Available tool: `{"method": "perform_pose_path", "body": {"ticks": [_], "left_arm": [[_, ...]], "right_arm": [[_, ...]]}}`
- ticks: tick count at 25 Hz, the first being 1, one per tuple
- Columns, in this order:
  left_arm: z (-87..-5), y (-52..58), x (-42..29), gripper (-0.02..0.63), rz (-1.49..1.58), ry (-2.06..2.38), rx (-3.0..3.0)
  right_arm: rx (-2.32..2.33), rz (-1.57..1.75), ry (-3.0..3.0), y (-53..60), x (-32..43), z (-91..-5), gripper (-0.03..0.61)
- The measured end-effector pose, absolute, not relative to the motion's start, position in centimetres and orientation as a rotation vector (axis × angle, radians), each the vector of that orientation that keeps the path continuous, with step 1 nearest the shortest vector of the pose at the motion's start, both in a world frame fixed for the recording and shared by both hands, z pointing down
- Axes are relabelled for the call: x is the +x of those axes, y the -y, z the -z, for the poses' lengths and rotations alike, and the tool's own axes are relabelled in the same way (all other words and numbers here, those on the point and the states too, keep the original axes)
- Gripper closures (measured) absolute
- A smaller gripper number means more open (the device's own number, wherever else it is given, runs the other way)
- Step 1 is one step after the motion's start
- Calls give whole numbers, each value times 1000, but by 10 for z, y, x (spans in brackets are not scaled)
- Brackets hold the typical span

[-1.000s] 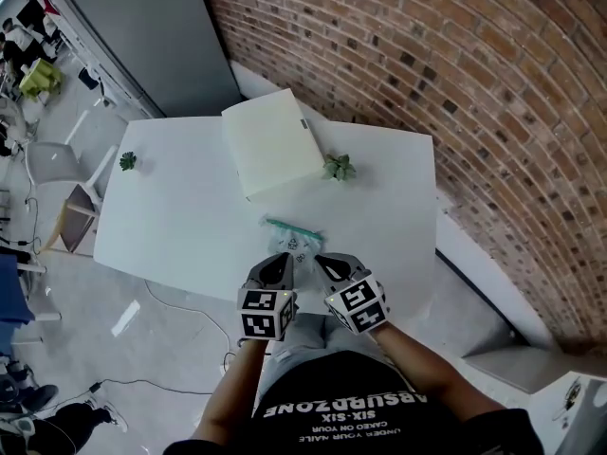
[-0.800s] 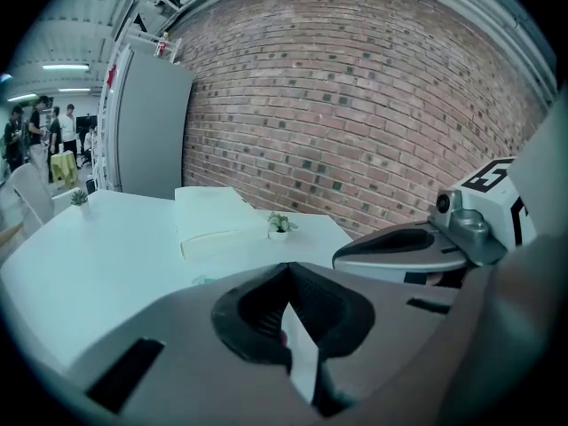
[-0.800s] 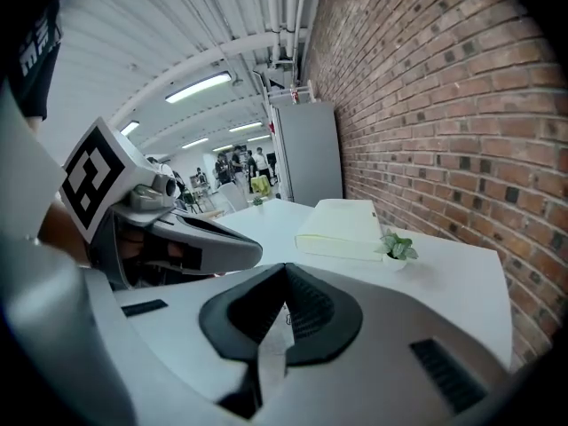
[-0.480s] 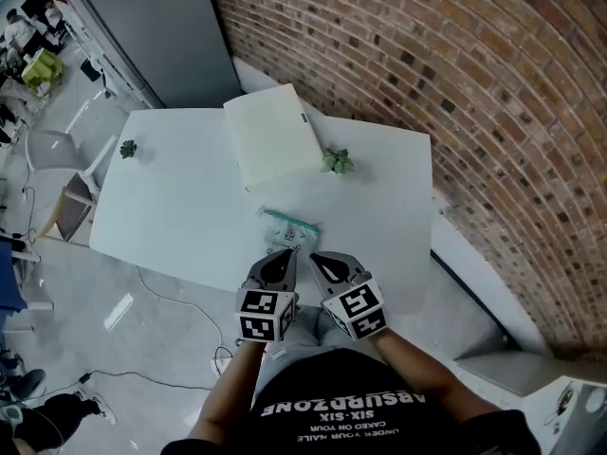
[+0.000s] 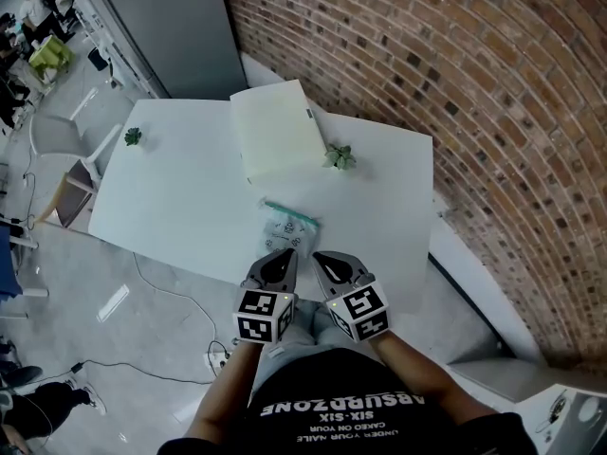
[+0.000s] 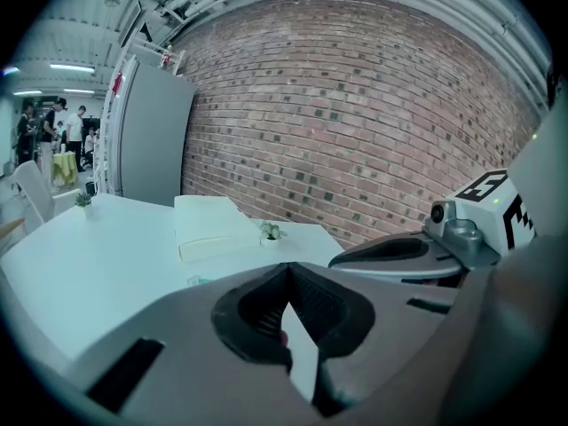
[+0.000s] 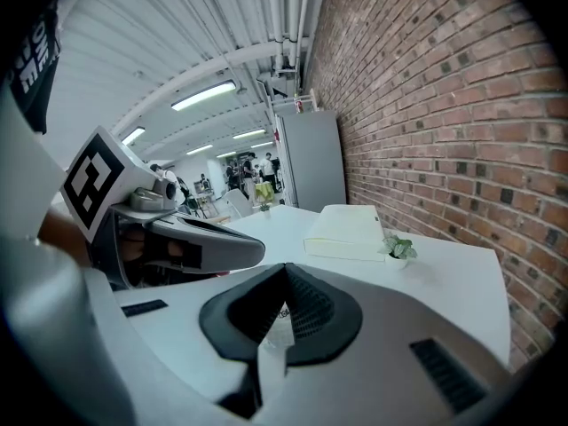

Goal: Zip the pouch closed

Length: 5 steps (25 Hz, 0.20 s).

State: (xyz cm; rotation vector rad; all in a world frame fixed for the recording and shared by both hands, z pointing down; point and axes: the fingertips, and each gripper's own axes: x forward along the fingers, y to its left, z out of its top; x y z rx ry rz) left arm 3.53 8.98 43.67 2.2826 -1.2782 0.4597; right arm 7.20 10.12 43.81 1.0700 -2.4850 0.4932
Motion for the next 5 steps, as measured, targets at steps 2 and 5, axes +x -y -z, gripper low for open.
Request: {"method": "perform_pose_path", "body": {"ticks": [2, 5], "left_arm": [[-436, -94, 35, 608, -450, 1281, 2281], [-434, -101, 35, 609, -444, 1279, 2282]], "right_arm": [[1067, -486, 2493, -106, 72, -437, 581], [1066, -483, 2498, -113, 73, -435, 581]]}}
